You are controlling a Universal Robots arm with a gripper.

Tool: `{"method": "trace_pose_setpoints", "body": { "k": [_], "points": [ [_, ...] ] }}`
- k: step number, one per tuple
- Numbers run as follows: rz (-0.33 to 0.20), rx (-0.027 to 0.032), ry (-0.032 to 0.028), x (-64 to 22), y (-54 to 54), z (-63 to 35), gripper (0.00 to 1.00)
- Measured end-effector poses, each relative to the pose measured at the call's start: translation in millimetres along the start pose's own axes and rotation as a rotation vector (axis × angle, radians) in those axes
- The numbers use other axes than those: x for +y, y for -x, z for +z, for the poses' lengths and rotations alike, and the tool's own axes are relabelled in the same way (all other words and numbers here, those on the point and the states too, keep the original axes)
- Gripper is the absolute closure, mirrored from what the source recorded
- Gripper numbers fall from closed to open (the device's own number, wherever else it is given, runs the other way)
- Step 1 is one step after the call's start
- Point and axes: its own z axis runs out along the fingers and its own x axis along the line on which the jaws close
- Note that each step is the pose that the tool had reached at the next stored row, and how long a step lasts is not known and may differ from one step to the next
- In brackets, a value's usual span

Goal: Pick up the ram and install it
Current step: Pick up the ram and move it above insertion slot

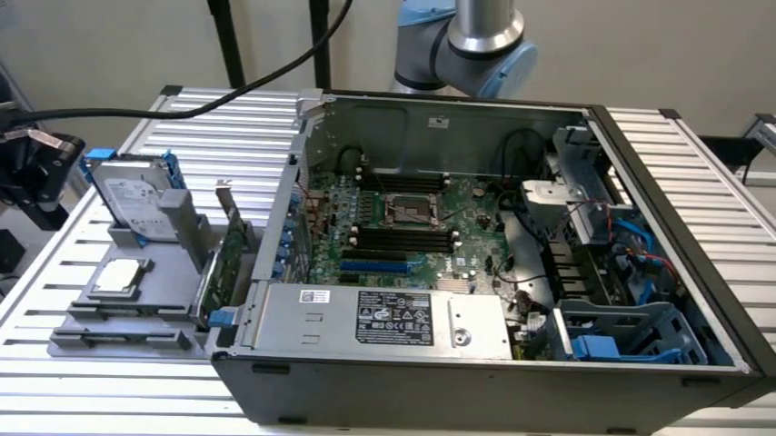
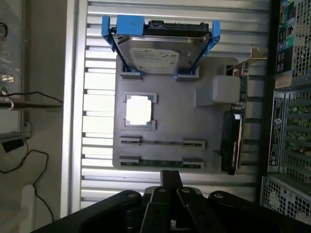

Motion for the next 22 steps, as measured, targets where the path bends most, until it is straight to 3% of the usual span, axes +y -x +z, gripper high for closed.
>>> {"method": "trace_pose_setpoints", "body": {
  "k": [22],
  "points": [
    [-0.400,0.0158,0.0042,-0.3,-0.1,8.4,0.89]
  ]
}}
